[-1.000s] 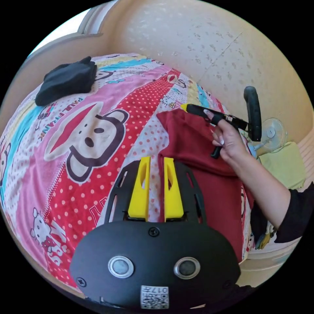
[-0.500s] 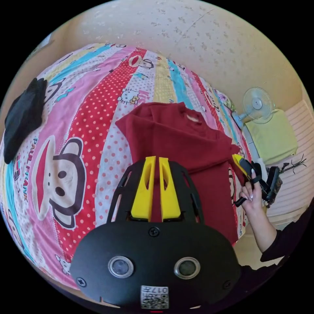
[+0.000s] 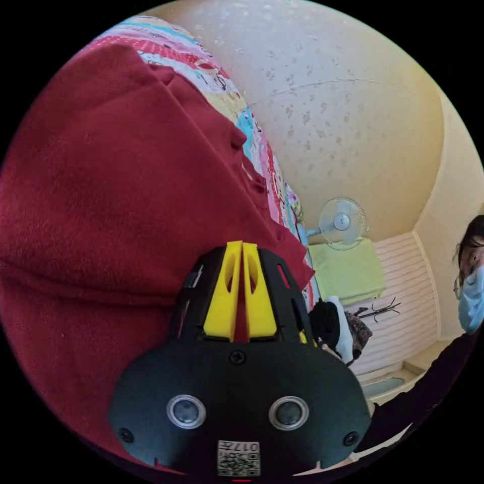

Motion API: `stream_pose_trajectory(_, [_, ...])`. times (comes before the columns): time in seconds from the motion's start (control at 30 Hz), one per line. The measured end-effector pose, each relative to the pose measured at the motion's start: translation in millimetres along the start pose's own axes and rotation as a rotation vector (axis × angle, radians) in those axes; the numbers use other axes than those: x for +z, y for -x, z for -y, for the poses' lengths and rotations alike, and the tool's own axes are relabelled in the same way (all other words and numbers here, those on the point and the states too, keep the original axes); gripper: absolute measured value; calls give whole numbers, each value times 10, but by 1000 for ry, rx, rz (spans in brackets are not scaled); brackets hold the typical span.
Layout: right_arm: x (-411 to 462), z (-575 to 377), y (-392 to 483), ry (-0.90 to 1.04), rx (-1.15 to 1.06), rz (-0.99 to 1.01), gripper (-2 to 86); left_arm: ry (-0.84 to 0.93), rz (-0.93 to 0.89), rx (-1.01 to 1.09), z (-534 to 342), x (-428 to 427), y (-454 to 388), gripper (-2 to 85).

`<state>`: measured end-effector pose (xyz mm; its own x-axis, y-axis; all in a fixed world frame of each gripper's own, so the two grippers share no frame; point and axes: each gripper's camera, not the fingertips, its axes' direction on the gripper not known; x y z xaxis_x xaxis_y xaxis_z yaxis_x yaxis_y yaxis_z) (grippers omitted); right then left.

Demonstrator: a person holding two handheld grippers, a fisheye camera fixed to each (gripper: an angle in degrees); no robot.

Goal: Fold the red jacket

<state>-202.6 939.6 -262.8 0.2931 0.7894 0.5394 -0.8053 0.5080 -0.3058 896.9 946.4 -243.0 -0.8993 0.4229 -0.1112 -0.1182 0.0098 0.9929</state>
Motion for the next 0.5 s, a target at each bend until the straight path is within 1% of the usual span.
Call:
stream_pose_trajectory(0.03, [-22,4,80,-12,26,-14,20,-1,26,16,-16,-1,-38,-7])
stream_pose_trajectory(0.1, [-123,34,355,-25,-32,10,13,8,62,49,-72,2,-82,-9])
stream_pose_trajectory(0.13, [-259,70,634,-55,-137,66,11,9,48,48,-80,-1,-51,-9])
stream_pose_trajectory(0.17, [-436,116,933,-103,-250,95,11,10,-6,33,-87,-11,53,-9])
stream_pose_trajectory(0.23, [-718,206,1337,-175,-388,112,15,23,-85,12,-87,-10,204,-9])
stream_pose_trajectory(0.27, [-835,273,1517,-167,-452,147,20,34,-106,11,-91,-2,250,-9])
stream_pose_trajectory(0.3, [-857,308,1572,-137,-468,162,22,37,-104,17,-108,2,260,-10])
stream_pose_trajectory(0.37, [-774,366,1572,54,-470,175,50,29,-103,32,-153,2,275,-10])
stream_pose_trajectory(0.43, [-676,288,1365,141,-432,119,72,21,-138,41,-197,2,335,-10])
stream_pose_trajectory(0.5, [-621,183,1048,152,-385,63,84,5,-202,59,-267,-8,426,-10])
